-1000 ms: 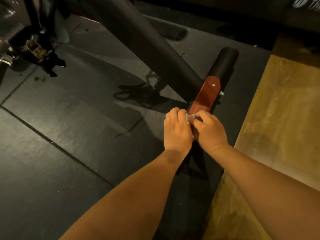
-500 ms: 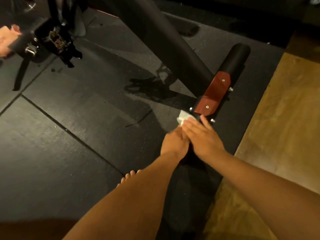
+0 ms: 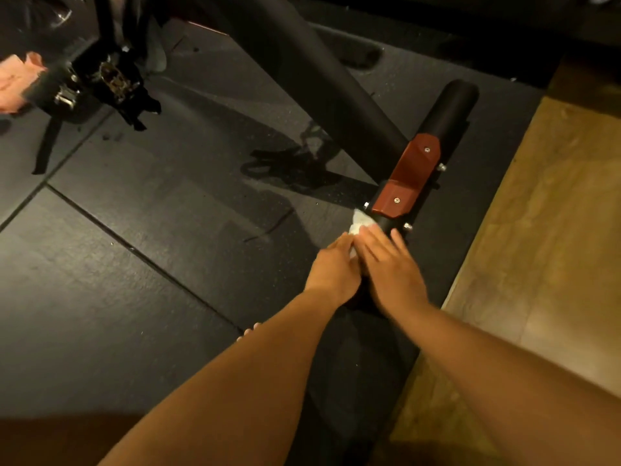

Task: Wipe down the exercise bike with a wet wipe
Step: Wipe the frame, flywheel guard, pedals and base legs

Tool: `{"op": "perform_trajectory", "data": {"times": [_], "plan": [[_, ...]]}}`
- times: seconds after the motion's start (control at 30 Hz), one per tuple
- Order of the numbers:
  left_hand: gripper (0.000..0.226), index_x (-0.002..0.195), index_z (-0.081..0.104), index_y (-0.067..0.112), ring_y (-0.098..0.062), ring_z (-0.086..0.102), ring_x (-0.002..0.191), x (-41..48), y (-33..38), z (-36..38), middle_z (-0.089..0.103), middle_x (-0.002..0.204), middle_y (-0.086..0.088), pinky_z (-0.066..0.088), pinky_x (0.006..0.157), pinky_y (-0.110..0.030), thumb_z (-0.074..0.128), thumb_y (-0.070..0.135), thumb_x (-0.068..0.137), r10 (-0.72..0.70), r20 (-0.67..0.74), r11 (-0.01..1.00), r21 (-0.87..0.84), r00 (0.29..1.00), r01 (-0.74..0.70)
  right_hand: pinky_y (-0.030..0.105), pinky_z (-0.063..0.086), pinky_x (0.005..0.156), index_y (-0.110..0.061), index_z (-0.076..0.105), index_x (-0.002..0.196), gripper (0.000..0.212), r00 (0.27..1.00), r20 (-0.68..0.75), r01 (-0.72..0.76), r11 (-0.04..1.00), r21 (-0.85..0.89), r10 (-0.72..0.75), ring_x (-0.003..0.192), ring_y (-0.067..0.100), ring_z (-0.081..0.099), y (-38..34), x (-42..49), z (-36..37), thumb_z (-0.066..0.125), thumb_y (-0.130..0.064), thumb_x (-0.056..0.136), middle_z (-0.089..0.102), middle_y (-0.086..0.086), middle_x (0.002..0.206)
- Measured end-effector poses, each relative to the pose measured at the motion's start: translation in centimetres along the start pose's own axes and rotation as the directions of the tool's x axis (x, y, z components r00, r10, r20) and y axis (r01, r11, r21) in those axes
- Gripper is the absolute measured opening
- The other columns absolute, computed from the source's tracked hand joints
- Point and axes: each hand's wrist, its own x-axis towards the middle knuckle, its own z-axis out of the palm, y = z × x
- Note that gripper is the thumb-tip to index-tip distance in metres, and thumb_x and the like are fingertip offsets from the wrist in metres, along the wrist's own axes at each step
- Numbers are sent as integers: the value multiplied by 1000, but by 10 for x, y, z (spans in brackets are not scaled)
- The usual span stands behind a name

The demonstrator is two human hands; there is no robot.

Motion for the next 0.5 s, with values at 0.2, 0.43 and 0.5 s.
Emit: {"op": "perform_trajectory", "data": {"times": [0.2,0.43,0.5], "plan": [[36,127,59,22,-19,65,102,-10,-34,-37,69,113,-3,52,90,-35,65,28,92,-17,280,989,144,960,-25,54,34,110,-12,63,127,66,971,98,216,976,25,-217,136,24,44,-11,-19,-2,81,-13,64,53,6,142],[63,150,38,20,-21,36,143,9,10,0,36,157,-4,26,119,-32,62,15,93,119,129,983,121,984,-135,32,33,112,-11,49,141,48,870,106,-457,707,539,482,133,29,46,7,-7,-1,52,-4,94,39,7,152],[52,139,55,19,-17,46,136,-6,-4,-8,49,148,-2,33,115,-28,62,10,89,163,102,978,111,981,-174,32,37,109,-9,53,138,40,699,170,-594,432,679,694,128,27,51,-37,-7,-3,47,-10,99,48,10,146]]}}
